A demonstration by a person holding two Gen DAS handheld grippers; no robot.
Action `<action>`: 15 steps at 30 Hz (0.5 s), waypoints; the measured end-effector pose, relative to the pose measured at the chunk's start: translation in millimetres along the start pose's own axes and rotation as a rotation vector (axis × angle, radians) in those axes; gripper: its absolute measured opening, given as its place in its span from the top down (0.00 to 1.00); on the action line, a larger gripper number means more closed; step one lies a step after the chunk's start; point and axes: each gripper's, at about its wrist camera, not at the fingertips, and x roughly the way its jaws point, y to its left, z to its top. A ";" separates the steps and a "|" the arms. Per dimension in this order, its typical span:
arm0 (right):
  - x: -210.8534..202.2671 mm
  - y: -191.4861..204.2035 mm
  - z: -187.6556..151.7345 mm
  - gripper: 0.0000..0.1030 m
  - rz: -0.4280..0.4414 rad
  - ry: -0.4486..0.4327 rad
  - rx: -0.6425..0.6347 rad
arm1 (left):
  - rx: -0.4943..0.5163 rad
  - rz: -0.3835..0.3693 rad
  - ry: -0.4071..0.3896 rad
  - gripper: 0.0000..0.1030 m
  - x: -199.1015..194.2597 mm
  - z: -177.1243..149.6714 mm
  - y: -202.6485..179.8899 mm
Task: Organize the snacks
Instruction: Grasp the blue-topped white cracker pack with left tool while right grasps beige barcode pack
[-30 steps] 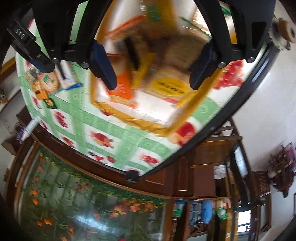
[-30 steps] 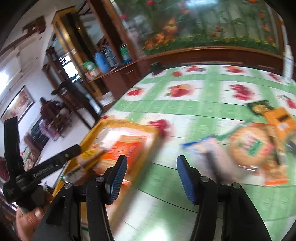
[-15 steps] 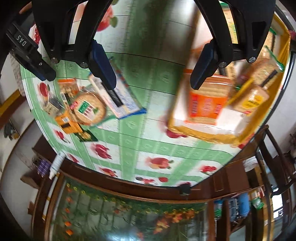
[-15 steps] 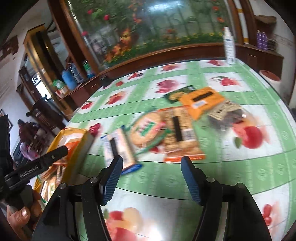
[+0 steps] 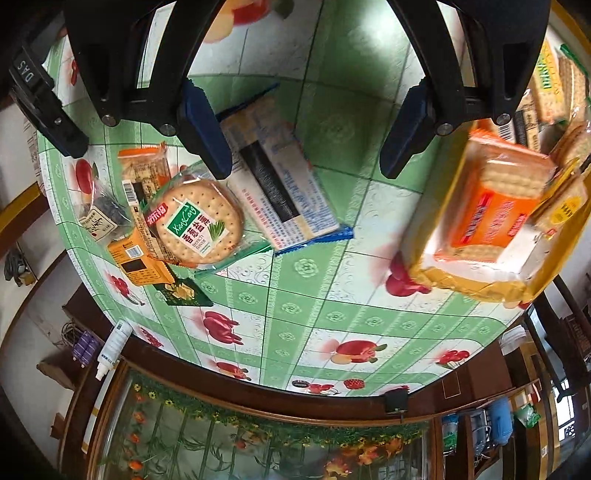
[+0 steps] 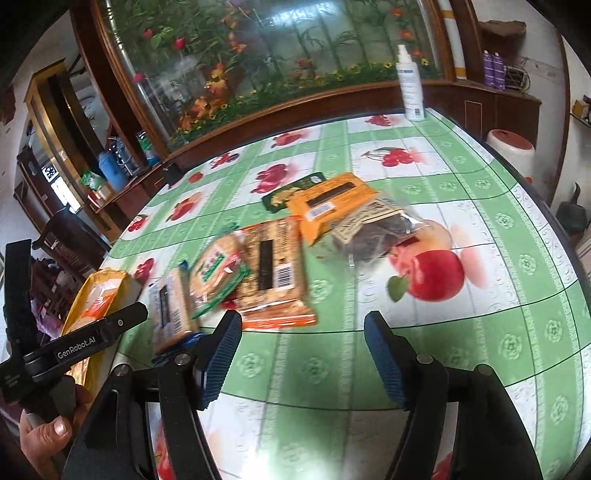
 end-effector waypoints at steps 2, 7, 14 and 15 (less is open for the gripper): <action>1.5 -6.5 3.4 0.31 -0.015 -0.002 0.007 | 0.000 0.004 0.010 0.20 6.6 1.8 -2.9; 8.4 -17.4 13.2 0.30 -0.016 0.009 0.025 | -0.018 0.003 0.027 0.20 19.8 5.6 -5.4; 28.8 12.2 15.7 0.30 0.070 0.059 -0.067 | -0.050 -0.001 0.041 0.20 32.9 12.1 -3.0; 32.0 17.9 15.5 0.30 0.080 0.067 -0.085 | -0.052 -0.001 0.041 0.20 33.7 13.3 -2.5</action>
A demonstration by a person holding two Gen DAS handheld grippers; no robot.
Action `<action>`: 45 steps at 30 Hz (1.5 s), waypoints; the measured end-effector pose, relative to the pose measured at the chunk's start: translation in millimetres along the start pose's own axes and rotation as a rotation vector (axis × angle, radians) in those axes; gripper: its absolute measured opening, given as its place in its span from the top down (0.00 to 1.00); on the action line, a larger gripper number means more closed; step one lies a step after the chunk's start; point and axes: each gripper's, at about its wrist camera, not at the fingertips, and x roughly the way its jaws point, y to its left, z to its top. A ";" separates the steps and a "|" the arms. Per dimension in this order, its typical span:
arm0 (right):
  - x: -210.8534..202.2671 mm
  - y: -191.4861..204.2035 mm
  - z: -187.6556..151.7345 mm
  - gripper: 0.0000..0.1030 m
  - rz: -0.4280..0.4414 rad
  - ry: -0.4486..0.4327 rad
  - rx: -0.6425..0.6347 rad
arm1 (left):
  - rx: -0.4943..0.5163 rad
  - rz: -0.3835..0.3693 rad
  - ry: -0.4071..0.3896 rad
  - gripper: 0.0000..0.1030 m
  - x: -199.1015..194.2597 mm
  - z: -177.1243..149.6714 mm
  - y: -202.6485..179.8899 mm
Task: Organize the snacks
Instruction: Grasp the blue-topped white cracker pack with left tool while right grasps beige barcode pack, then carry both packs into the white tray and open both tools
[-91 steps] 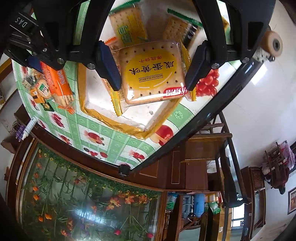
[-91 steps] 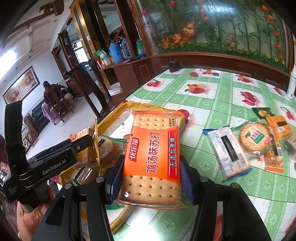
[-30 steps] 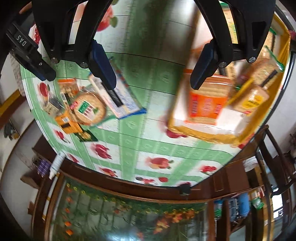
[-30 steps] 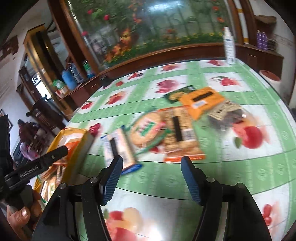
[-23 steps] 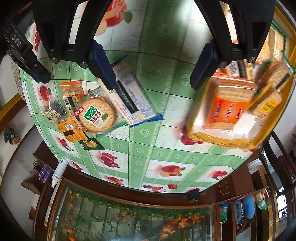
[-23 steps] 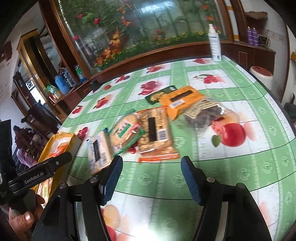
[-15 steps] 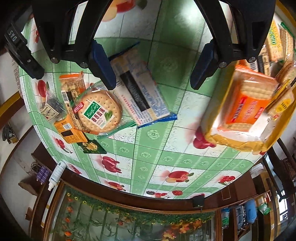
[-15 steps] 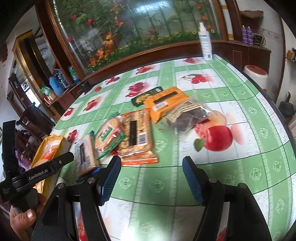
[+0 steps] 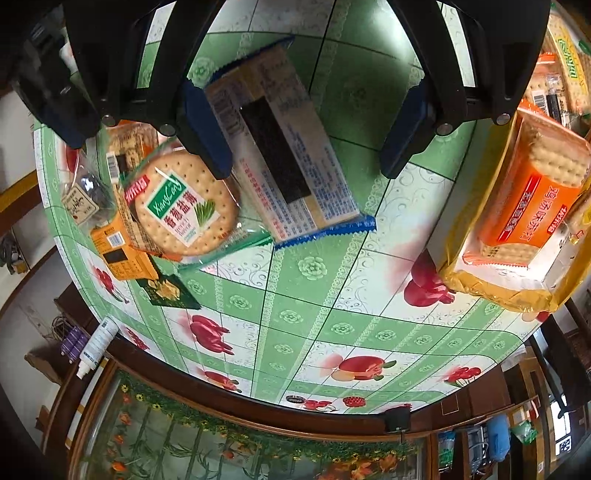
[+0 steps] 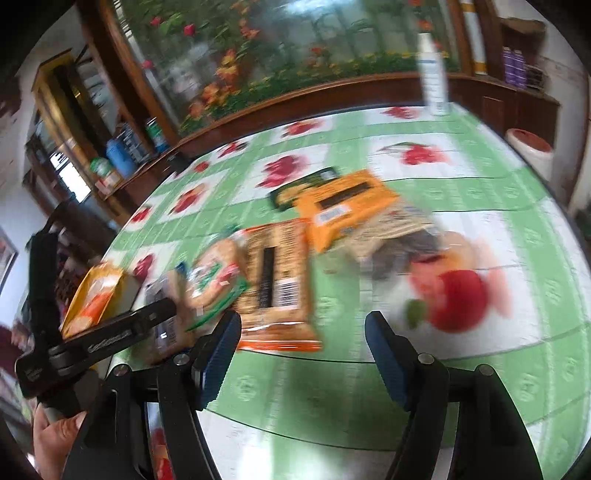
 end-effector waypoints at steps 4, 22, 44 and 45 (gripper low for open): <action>17.4 19.5 2.1 0.30 -0.008 0.035 -0.068 | -0.017 -0.007 0.005 0.20 4.4 5.8 1.5; 57.5 31.6 14.1 0.41 -0.103 0.102 -0.158 | 0.164 0.054 -0.015 0.17 13.8 -5.2 0.1; 47.0 33.5 -0.6 0.44 -0.146 0.087 -0.155 | 0.238 0.006 0.030 0.23 1.7 -15.5 5.2; 44.8 32.5 -2.6 0.44 -0.142 0.086 -0.147 | 0.255 0.008 0.040 0.19 4.6 -14.4 -0.6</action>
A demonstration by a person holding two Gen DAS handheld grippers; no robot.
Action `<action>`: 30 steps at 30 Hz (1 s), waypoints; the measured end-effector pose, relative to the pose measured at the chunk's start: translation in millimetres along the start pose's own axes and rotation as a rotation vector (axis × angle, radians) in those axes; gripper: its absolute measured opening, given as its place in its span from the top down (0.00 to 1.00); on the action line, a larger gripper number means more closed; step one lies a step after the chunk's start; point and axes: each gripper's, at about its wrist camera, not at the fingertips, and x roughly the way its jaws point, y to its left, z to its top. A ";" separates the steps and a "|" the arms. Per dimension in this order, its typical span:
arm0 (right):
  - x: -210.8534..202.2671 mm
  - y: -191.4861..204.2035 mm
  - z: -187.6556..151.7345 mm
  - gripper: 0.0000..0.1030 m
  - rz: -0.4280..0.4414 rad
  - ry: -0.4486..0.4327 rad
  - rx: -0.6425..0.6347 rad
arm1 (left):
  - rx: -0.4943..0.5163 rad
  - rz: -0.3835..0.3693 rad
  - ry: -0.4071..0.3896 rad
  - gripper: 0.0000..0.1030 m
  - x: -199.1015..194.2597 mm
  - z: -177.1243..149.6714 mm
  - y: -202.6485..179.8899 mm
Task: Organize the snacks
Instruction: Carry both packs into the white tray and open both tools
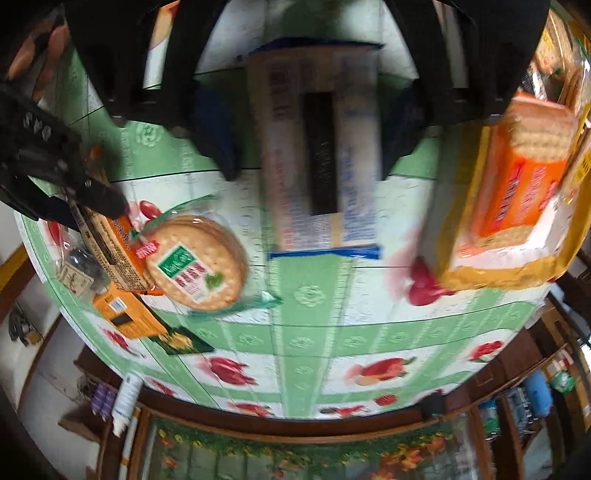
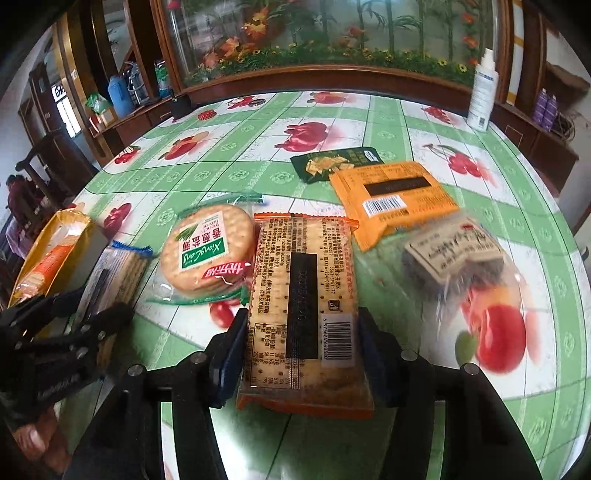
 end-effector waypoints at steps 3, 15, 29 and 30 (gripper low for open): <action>-4.7 -2.6 -5.1 0.44 0.015 -0.001 0.017 | 0.026 0.058 -0.032 0.16 0.9 3.6 -8.6; -33.9 -15.6 -34.5 0.44 0.090 -0.019 0.094 | -0.007 -0.026 -0.086 0.49 -8.8 -11.3 8.6; -91.0 -18.0 -62.3 0.44 0.148 -0.116 0.143 | -0.006 -0.019 -0.166 0.49 -63.4 -53.5 10.5; -93.2 -15.2 -62.3 0.44 0.155 -0.119 0.139 | -0.006 -0.012 -0.176 0.49 -68.2 -54.9 11.7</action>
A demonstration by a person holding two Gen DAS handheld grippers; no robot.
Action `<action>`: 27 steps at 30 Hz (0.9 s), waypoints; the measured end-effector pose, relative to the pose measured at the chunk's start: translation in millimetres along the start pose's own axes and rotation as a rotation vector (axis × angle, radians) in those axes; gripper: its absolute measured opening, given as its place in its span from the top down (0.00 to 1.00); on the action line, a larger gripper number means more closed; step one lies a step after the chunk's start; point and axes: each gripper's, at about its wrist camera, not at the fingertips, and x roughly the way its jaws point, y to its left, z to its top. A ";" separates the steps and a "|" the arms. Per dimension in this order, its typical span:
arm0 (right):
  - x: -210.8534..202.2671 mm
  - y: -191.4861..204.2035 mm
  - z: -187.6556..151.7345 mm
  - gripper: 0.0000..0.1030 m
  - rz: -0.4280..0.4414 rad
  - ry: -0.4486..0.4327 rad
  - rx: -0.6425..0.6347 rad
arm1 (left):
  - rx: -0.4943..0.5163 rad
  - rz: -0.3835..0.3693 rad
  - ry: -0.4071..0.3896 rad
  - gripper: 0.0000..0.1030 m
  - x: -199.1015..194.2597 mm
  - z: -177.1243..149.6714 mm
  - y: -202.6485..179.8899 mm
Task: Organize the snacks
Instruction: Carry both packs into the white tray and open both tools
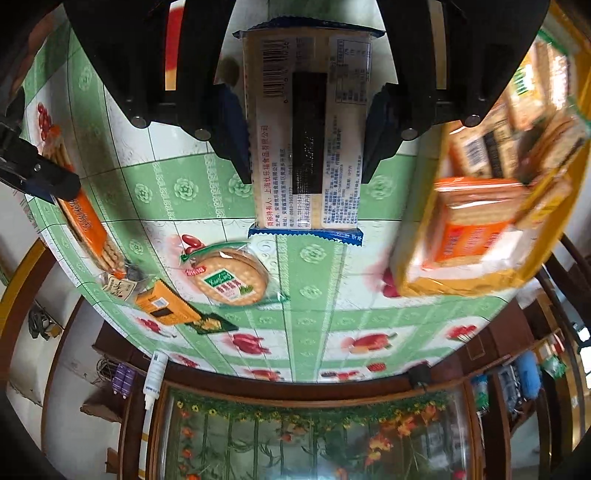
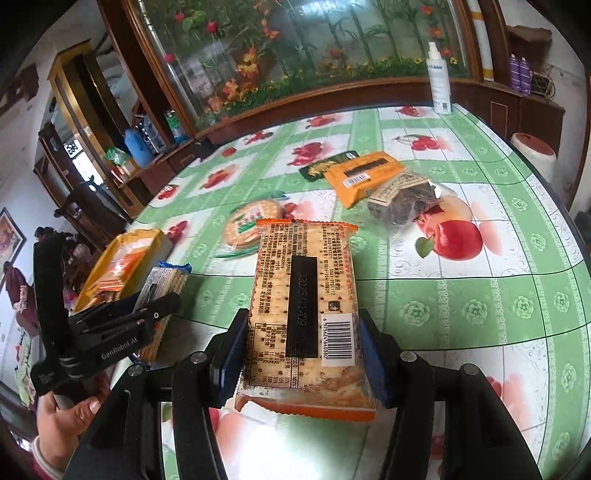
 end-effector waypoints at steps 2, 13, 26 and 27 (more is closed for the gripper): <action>-2.3 7.2 -0.7 0.44 0.018 -0.004 -0.008 | -0.001 0.015 -0.021 0.49 -12.2 -1.8 4.5; -6.3 69.7 -2.8 0.44 0.143 -0.020 -0.095 | -0.078 0.117 -0.088 0.48 -57.3 -17.5 64.7; 4.8 154.7 -0.3 0.45 0.248 -0.003 -0.229 | -0.189 0.197 -0.120 0.48 -71.4 -29.1 127.7; 6.2 160.6 -1.5 0.45 0.253 -0.001 -0.242 | -0.194 0.200 -0.120 0.48 -71.7 -29.8 130.5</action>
